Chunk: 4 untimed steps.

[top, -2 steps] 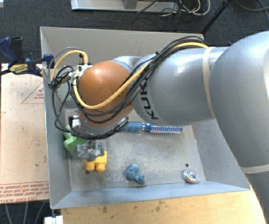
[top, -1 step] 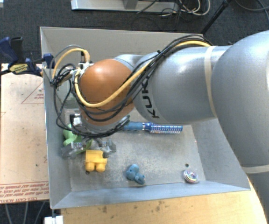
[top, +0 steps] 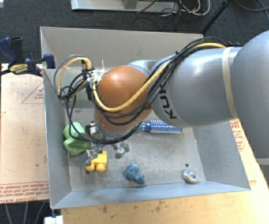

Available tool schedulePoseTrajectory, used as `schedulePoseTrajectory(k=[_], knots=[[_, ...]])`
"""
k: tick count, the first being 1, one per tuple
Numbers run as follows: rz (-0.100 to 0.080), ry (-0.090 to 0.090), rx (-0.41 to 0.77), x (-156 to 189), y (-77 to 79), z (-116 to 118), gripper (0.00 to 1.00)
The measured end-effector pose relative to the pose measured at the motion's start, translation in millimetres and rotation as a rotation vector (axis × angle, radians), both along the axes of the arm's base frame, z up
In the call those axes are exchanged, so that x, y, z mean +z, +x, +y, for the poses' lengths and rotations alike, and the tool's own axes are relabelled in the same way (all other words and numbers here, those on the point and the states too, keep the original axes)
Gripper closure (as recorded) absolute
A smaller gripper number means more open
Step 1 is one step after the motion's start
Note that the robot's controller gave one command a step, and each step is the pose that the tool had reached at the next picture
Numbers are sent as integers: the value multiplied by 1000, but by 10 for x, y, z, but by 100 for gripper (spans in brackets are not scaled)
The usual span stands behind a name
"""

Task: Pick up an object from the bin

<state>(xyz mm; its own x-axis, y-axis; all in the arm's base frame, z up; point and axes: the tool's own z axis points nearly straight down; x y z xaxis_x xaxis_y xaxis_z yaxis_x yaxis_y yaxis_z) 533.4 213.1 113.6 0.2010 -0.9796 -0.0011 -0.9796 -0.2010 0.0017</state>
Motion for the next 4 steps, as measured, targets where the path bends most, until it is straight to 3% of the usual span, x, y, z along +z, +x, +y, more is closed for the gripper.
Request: schedulePoseTrajectory(k=[1, 2, 3, 4], knots=[[-3, 6, 269, -424, 373, 220, 0], [-4, 4, 296, -423, 245, 281, 0], [2, 1, 277, -241, -257, 141, 0], [-3, 4, 274, -238, -231, 151, 100]])
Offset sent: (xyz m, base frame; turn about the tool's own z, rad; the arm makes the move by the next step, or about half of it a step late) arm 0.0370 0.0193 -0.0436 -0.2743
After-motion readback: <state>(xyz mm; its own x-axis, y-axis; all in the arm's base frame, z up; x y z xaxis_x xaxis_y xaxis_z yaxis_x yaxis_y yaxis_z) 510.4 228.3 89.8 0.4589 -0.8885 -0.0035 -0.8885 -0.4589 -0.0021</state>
